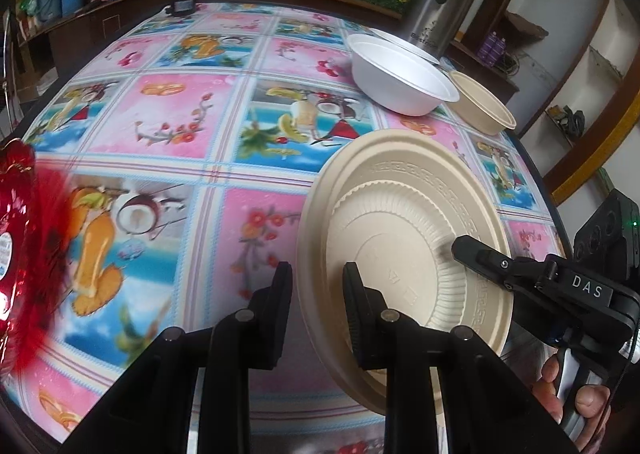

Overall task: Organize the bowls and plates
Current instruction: 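Carry the beige paper plates with both grippers toward the red plate stack, then lower the beige paper plates onto the red plates with both grippers, then open both grippers and pull them away from the plate stack, then move both grippers toward the large white foam plates beside the thermos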

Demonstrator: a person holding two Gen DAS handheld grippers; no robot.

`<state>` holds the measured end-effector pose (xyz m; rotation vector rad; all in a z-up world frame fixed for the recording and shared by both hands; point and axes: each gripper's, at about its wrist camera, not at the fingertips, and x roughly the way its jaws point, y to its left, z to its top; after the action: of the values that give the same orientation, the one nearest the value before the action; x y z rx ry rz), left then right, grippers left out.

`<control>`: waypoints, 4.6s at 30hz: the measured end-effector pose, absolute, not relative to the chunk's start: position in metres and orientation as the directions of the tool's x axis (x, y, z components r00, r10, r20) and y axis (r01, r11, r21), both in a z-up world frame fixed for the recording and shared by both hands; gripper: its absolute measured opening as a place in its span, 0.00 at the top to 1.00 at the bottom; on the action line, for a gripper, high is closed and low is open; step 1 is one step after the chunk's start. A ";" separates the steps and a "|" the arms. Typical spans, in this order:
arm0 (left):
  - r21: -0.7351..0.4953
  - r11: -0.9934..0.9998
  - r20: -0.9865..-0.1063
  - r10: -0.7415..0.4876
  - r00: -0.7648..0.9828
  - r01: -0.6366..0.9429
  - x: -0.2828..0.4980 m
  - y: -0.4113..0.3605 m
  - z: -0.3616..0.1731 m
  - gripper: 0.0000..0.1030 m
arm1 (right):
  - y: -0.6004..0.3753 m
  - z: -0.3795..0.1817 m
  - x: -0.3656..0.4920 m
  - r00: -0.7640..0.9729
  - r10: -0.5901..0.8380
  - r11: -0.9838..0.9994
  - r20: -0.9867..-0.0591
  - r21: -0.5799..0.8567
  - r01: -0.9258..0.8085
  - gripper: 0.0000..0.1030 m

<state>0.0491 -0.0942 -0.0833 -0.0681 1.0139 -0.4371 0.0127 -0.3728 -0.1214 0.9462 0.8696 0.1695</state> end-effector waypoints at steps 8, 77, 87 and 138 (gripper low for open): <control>-0.259 0.927 -0.805 -0.362 0.470 0.270 0.040 -0.061 -0.086 0.76 | -0.339 -0.125 0.020 0.616 0.531 0.606 -0.582 0.769 0.204 0.87; -0.150 0.986 -0.854 -0.095 0.512 -0.066 0.069 0.188 -0.059 0.73 | -0.035 -0.093 0.152 0.372 0.580 0.809 -0.725 0.567 -0.157 0.85; -0.121 0.983 -0.816 -0.018 0.577 -0.139 0.056 0.204 -0.041 0.42 | -0.027 -0.064 0.137 0.519 0.440 0.897 -0.733 0.331 -0.293 0.67; -0.230 0.934 -0.862 -0.325 0.388 0.271 0.179 -0.132 -0.025 0.24 | -0.445 -0.031 0.118 0.702 0.294 0.776 -0.649 0.591 0.222 0.45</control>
<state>0.1794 -0.1322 -0.0250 -0.0546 1.1097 -0.3798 0.1183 -0.4446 -0.0313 0.7018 0.8094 0.0436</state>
